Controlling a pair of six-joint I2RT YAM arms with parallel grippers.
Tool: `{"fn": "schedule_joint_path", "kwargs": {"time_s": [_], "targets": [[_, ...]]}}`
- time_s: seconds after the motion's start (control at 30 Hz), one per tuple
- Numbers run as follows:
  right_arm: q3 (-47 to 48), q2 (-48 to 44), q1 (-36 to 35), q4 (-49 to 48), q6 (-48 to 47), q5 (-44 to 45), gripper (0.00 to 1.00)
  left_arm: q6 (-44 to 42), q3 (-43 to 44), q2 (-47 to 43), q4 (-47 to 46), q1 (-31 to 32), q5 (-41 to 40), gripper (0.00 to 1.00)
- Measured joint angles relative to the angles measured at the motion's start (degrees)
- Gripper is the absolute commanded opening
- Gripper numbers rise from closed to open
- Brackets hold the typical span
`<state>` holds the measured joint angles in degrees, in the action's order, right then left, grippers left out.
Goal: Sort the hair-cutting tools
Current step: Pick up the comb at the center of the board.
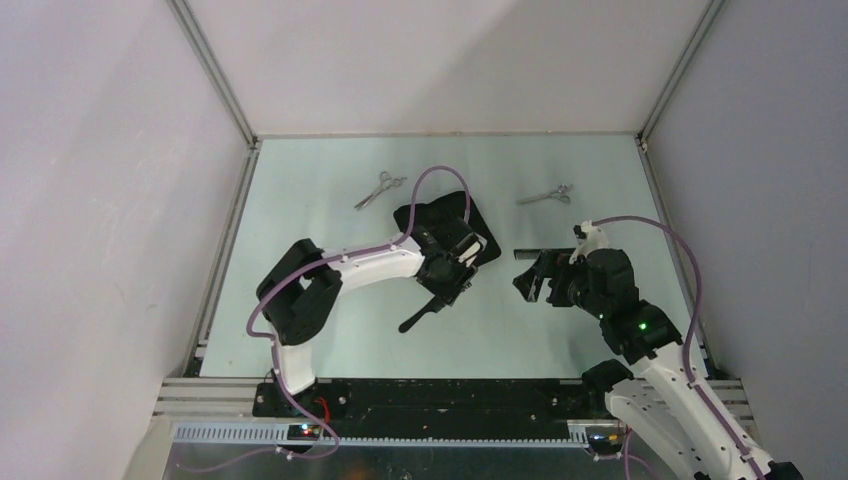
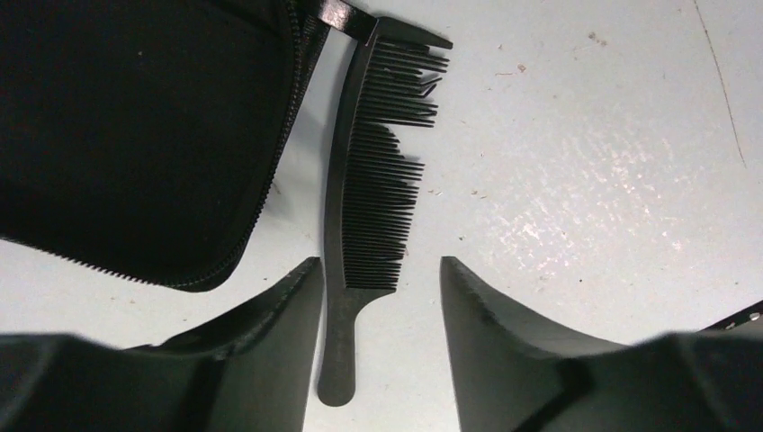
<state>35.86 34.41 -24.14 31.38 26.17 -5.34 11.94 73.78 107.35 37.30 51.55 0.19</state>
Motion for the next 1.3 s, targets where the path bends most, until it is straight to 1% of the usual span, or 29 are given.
{"fn": "schedule_joint_path", "kwargs": {"time_s": [0.13,0.23,0.4,0.67,0.8,0.87,1.1,1.2,1.3], "targets": [[-1.09,0.17,0.00,-0.70,0.81,-1.49,0.99,-0.50,0.00,-1.03,0.07,0.02,-0.42,0.67],[-1.75,0.44,0.00,-1.18,0.94,-2.12,0.99,-1.27,0.00,-1.03,0.26,0.02,-0.70,0.68],[-2.54,0.68,0.00,-1.46,1.25,-2.75,0.99,-2.78,1.07,0.37,0.92,0.02,-1.11,0.66],[-2.91,3.06,0.00,-2.91,2.19,-4.07,0.99,-4.52,3.67,5.18,2.56,0.24,-1.11,0.61],[-3.39,5.42,0.00,-3.76,3.02,-5.03,0.99,-4.92,5.62,6.56,3.74,0.63,-1.09,0.57],[-3.67,6.86,0.00,-4.37,3.74,-5.68,0.99,-4.96,6.47,7.15,4.59,0.81,-1.07,0.53],[-4.20,14.23,-0.22,-7.74,7.78,-7.74,0.99,-4.87,7.89,8.17,6.19,1.18,-0.96,0.39],[-5.31,16.33,-0.46,-10.36,10.45,-8.28,0.99,-4.83,7.87,8.17,6.29,1.33,-1.11,0.30],[-6.86,18.14,-0.85,-13.68,13.35,-8.90,0.99,-4.68,7.72,8.15,6.08,1.36,-0.90,0.26]]}}
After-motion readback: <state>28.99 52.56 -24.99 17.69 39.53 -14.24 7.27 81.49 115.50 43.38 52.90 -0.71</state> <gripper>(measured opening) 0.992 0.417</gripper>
